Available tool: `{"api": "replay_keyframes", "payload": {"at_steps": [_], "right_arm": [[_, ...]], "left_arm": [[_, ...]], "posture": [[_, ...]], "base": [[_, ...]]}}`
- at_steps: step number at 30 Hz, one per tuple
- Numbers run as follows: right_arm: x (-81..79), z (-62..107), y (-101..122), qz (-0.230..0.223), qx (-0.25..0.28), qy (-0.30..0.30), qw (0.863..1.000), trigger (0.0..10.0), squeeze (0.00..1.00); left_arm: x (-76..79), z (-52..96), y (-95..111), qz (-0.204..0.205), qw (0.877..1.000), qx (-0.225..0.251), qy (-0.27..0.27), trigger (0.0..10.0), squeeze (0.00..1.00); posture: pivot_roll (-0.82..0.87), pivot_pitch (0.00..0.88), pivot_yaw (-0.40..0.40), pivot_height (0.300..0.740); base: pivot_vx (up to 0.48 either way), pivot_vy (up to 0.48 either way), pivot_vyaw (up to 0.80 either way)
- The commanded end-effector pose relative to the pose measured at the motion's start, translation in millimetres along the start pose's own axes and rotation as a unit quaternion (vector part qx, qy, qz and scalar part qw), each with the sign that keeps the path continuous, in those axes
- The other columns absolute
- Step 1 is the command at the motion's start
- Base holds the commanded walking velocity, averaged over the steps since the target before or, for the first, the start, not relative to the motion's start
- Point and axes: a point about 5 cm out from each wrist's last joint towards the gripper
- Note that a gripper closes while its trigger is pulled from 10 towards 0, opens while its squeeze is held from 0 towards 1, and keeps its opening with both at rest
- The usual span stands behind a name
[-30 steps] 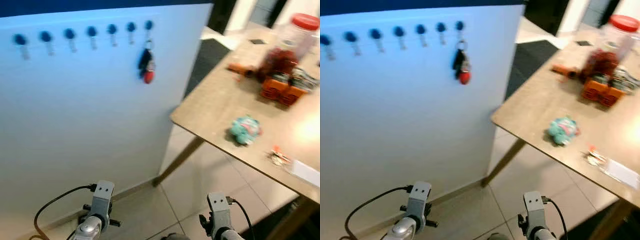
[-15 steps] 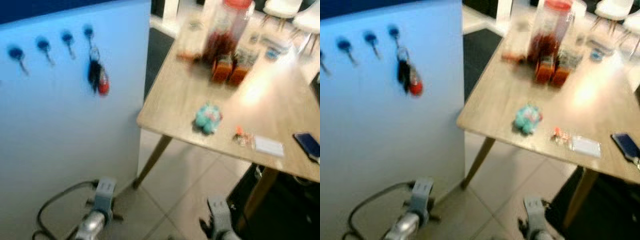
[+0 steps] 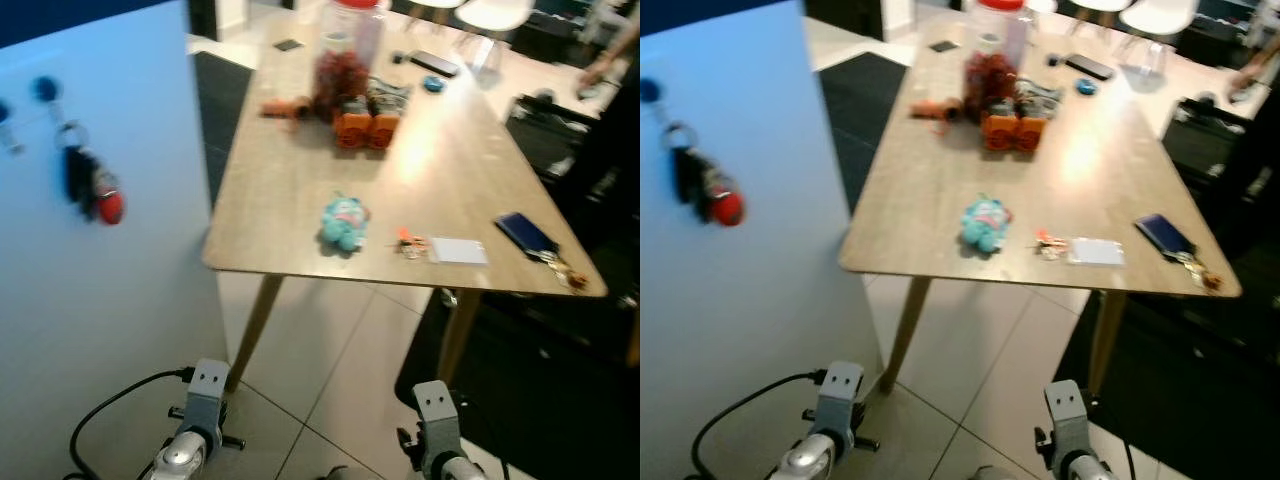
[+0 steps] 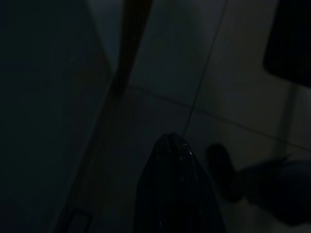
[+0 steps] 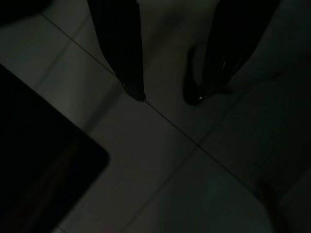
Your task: Hang keys on a hook
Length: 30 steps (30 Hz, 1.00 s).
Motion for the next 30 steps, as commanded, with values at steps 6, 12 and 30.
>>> {"api": "replay_keyframes", "payload": {"at_steps": [6,12,30], "right_arm": [[-5.1,-1.3,-0.2,0.008,-0.005,0.011,1.000,10.0,0.00],[-4.6,-1.3,-0.5,0.008,-0.008,0.012,1.000,10.0,0.00],[-9.9,-1.8,-3.5,0.009,-0.015,0.013,1.000,10.0,0.00]], "left_arm": [[-1.8,3.1,-8.0,0.011,1.000,-0.013,0.011,10.0,0.00],[-2.5,3.2,-8.2,0.018,1.000,-0.011,0.017,10.0,0.00],[-8.8,1.3,-1.7,0.010,1.000,-0.003,0.029,10.0,0.00]], "posture": [[0.04,0.033,-0.074,0.740],[0.04,0.034,-0.073,0.740],[0.06,0.052,-0.043,0.740]], "base": [[0.000,0.000,-0.80],[0.000,0.000,-0.80],[0.000,0.000,0.00]]}}
Point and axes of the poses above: a point about 5 cm out from each wrist's last joint towards the gripper, its own z axis pointing back from the gripper into the wrist, its own y axis along the axis of the wrist's last joint, x = y × z, and after that the axes turned 4 degrees about -z, right-handed
